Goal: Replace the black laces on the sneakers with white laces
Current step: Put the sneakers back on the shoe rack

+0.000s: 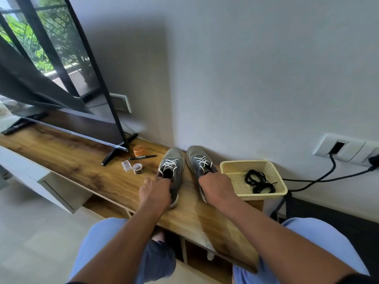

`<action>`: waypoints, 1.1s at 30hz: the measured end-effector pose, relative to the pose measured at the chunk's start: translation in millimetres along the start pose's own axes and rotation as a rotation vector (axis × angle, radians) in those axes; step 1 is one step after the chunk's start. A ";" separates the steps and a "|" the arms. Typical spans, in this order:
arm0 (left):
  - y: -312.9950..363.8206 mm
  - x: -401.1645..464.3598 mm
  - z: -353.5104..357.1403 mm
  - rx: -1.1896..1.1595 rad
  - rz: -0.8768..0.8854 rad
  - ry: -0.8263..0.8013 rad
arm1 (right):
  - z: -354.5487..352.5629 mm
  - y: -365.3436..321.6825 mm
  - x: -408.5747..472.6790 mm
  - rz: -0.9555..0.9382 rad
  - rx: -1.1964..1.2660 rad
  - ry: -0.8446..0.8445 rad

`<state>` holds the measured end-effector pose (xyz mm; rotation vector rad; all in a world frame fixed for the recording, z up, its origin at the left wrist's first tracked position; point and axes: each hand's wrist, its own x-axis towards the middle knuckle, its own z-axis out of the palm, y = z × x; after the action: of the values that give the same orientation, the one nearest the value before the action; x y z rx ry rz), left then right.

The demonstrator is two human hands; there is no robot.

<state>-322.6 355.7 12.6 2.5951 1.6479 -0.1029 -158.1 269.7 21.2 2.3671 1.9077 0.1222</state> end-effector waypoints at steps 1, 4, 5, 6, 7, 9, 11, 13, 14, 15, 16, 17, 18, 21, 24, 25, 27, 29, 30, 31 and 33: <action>2.4 -4.0 1.1 -0.026 0.001 0.015 | -3.2 -1.9 -3.5 -0.010 0.003 0.011; 5.0 -17.8 7.7 -0.076 0.008 0.048 | -5.6 -16.9 -13.0 -0.050 0.042 0.031; 5.2 -21.9 12.1 -0.088 0.013 0.056 | -4.1 -22.8 -15.1 -0.057 0.063 0.030; 9.0 -28.6 14.0 -0.099 0.024 0.063 | -4.7 -25.3 -21.2 -0.056 0.085 0.033; 10.3 -31.7 17.7 -0.119 0.028 0.064 | -2.5 -29.0 -22.9 -0.058 0.103 0.037; 12.2 -34.8 24.0 -0.174 0.040 0.061 | 1.1 -35.9 -25.1 -0.060 0.133 0.047; 13.1 -38.4 25.1 -0.240 0.064 0.056 | 1.5 -40.0 -29.8 -0.055 0.158 0.055; 13.7 -40.8 25.3 -0.291 0.063 0.060 | 1.9 -39.7 -33.6 -0.042 0.184 0.051; 13.5 -41.4 24.9 -0.302 0.051 0.062 | 3.3 -38.2 -35.0 -0.027 0.206 0.049; 13.7 -41.8 24.7 -0.304 0.036 0.063 | 5.8 -36.5 -36.7 -0.010 0.230 0.043; 15.2 -41.1 24.3 -0.301 0.028 0.065 | 8.7 -34.6 -39.1 0.007 0.250 0.034; 16.7 -40.6 23.9 -0.298 0.020 0.068 | 12.4 -33.7 -41.2 0.018 0.267 0.021; 20.1 -39.9 23.4 -0.295 0.020 0.071 | 16.1 -31.5 -43.5 0.027 0.281 0.009; 28.9 -38.4 22.1 -0.318 0.039 0.089 | 21.2 -26.5 -46.5 0.033 0.325 0.006; 31.8 -38.4 18.8 -0.321 0.048 0.112 | 19.5 -24.4 -47.2 0.047 0.395 0.041; 32.0 -38.9 17.5 -0.314 0.052 0.114 | 18.8 -24.3 -48.2 0.046 0.403 0.046; 32.4 -41.6 14.0 -0.303 0.061 0.121 | 17.8 -24.1 -52.1 0.037 0.424 0.046; 31.6 -47.2 8.8 -0.289 0.064 0.142 | 15.2 -24.1 -57.8 0.027 0.455 0.058; 30.4 -50.9 5.6 -0.278 0.066 0.160 | 13.1 -24.5 -61.1 0.023 0.467 0.074; 29.1 -55.6 0.7 -0.268 0.069 0.181 | 9.5 -25.1 -65.3 0.019 0.476 0.095; 27.6 -66.4 -11.1 -0.264 0.093 0.226 | 0.1 -25.9 -74.0 0.015 0.492 0.146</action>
<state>-325.5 285.2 30.3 2.5477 1.4793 0.3989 -199.0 202.9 17.7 2.7398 2.1954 -0.2046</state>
